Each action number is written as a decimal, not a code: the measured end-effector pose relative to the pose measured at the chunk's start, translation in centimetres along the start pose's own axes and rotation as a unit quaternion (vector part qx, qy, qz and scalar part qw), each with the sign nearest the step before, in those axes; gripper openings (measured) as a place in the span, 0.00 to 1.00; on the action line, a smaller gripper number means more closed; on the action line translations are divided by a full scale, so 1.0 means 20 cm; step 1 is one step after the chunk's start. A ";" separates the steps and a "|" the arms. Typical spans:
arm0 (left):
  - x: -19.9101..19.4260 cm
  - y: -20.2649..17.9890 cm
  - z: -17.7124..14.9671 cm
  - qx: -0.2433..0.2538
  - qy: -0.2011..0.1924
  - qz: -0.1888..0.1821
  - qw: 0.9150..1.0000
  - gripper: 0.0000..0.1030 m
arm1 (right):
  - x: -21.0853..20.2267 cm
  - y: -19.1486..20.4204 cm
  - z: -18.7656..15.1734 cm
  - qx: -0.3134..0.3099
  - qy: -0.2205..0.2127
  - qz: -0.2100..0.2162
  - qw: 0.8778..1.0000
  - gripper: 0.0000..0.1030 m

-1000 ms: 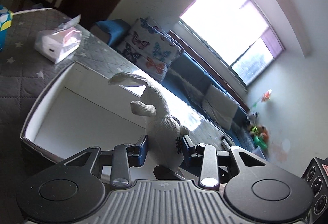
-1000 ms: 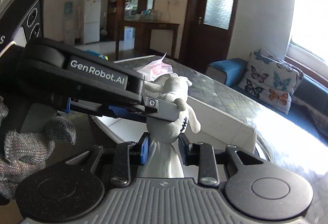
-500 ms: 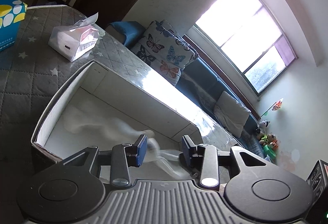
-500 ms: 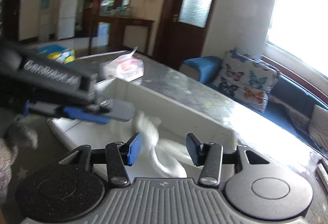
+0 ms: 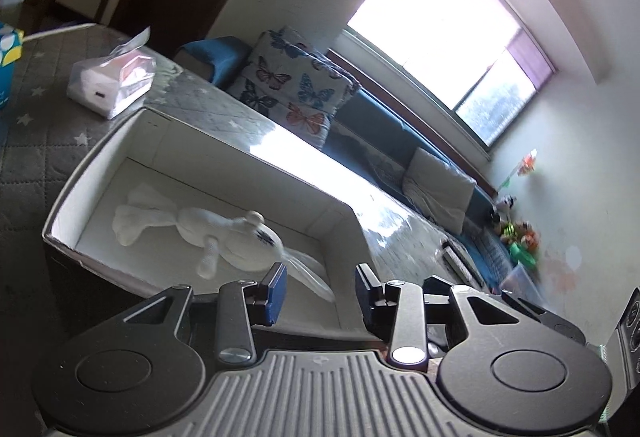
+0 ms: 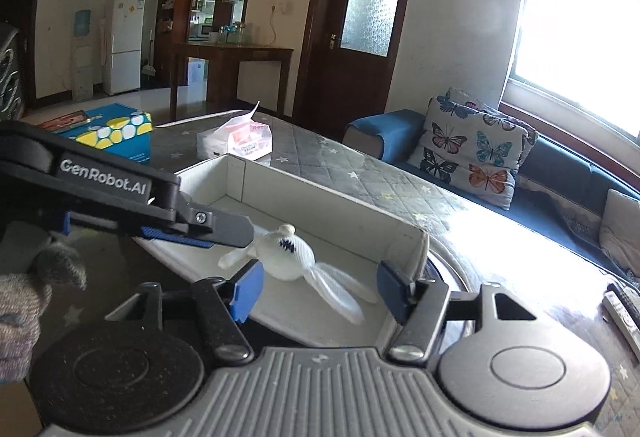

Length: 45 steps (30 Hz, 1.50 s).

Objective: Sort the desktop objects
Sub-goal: 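Move the left gripper back to the red-and-black doll figure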

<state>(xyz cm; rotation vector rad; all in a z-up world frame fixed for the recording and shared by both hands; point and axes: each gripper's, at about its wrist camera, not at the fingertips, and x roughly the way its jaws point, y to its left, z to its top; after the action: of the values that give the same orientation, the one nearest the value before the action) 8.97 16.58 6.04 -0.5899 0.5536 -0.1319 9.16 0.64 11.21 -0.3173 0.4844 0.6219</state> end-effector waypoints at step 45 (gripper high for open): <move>0.22 -0.15 -0.36 0.030 0.134 -0.029 0.990 0.39 | 0.00 -0.19 -0.53 0.096 0.075 0.011 0.993 0.91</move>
<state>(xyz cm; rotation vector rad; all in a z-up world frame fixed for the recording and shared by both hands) 8.92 9.47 0.75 -0.5329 0.7912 -0.2852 8.00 -6.63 2.84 -0.1771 0.6868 0.5703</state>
